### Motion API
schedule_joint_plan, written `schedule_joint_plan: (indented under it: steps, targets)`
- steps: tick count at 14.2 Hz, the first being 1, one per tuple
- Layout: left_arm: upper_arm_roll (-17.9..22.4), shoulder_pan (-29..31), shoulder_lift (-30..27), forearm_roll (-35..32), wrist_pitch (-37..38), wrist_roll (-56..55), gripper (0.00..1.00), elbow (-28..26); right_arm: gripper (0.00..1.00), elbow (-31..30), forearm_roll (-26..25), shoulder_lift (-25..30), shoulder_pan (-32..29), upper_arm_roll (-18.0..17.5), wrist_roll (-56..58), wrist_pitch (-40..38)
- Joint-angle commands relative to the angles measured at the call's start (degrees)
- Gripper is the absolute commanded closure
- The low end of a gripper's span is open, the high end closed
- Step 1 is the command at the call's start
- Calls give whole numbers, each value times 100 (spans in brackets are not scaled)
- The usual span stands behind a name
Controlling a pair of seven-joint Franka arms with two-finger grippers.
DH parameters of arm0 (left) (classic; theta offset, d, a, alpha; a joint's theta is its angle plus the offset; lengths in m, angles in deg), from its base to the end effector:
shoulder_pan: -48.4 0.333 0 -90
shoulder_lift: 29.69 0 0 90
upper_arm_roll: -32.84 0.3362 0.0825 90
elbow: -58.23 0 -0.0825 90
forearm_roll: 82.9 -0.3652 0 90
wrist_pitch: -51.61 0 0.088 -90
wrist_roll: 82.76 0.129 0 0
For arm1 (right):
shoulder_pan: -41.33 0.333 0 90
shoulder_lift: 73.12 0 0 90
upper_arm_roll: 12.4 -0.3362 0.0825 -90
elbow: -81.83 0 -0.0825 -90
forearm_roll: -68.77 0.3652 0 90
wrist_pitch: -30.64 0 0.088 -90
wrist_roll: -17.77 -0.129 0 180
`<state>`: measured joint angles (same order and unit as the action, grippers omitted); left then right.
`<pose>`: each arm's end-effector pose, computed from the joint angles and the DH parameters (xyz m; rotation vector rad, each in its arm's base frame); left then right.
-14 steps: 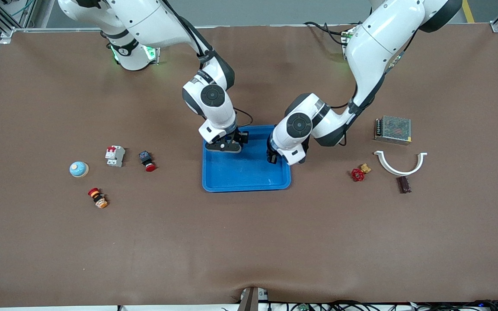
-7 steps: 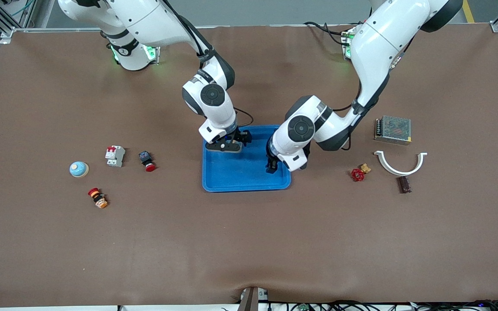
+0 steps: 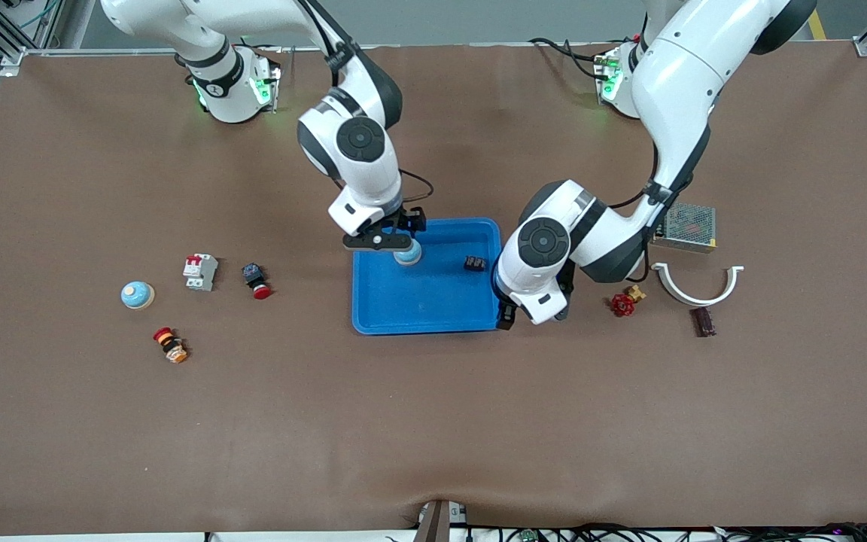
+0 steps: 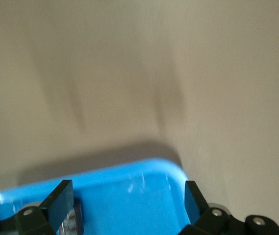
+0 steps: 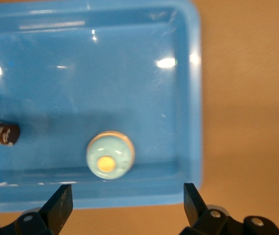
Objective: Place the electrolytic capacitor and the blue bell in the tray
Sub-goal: 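Reach the right gripper to another bell while the left gripper reaches another capacitor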
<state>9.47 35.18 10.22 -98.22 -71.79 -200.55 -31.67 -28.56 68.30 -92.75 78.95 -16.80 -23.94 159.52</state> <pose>0.5865 -0.3643 0.2583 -2.4300 -1.9305 0.0781 0.4541 0.4055 0.3201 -3.1394 -0.0101 0.0424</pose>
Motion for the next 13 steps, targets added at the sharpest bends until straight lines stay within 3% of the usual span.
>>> schedule_joint_plan:
  steps: [1, 7, 13]
  targets:
    - [16, 415, -203, -138, 324, 518, 0, -71, 0, -123, -59, 503, -472, -43, 845, -555]
    - [16, 1364, -247, -138, 1098, 2231, 0, -177, 0, -158, -59, 1312, -1737, -34, 3305, -1567]
    - [25, 2278, -291, -357, 1573, 4533, 0, -221, 0, -202, -59, 1497, -3196, -34, 5731, -1752]
